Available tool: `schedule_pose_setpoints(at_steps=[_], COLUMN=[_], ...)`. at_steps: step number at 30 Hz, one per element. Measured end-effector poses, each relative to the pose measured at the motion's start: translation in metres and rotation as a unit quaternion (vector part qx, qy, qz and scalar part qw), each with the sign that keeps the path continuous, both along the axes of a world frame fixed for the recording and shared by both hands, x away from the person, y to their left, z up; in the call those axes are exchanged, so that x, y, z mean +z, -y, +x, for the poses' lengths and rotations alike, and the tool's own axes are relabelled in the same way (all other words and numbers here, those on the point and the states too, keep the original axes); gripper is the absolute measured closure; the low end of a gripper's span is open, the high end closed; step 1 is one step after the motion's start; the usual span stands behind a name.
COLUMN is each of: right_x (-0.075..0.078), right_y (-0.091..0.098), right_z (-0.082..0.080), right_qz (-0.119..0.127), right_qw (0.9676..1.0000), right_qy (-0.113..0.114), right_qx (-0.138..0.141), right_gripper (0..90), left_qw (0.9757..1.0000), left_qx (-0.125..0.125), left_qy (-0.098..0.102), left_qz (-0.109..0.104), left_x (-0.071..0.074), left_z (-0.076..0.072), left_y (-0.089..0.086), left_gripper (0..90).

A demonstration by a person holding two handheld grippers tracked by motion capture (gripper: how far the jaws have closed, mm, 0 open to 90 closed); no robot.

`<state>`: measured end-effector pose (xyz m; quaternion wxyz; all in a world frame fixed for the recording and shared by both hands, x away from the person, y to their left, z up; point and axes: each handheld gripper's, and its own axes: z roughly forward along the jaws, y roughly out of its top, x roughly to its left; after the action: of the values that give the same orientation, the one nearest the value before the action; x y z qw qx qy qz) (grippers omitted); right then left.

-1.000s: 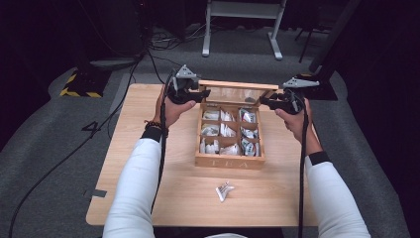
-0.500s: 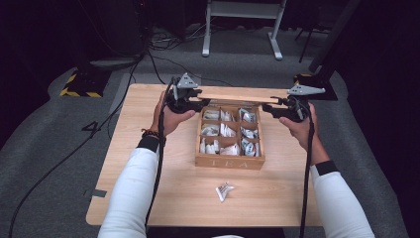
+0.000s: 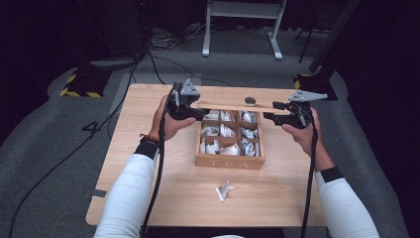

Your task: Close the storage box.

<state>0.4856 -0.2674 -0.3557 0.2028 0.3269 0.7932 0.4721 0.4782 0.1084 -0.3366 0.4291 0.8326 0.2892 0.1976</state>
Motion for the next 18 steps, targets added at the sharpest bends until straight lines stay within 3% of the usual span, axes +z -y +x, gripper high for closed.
schedule_pose_setpoints(at_steps=[13, 18], right_x=[-0.002, -0.004], right_y=[0.003, 0.005], right_z=[-0.018, -0.022], right_qz=[-0.007, 0.008], right_qw=[0.9999, 0.9997], right_qy=[0.004, 0.000], right_qx=[0.014, 0.021], right_gripper=[38.6, 38.4], left_qw=[1.0000, 0.9999], left_qx=[-0.005, -0.011], left_qy=[0.003, 0.006], left_qz=[0.005, 0.008], left_x=[-0.006, -0.007], left_z=[-0.015, -0.021], left_y=[-0.002, -0.002], left_gripper=[29.4, 30.3])
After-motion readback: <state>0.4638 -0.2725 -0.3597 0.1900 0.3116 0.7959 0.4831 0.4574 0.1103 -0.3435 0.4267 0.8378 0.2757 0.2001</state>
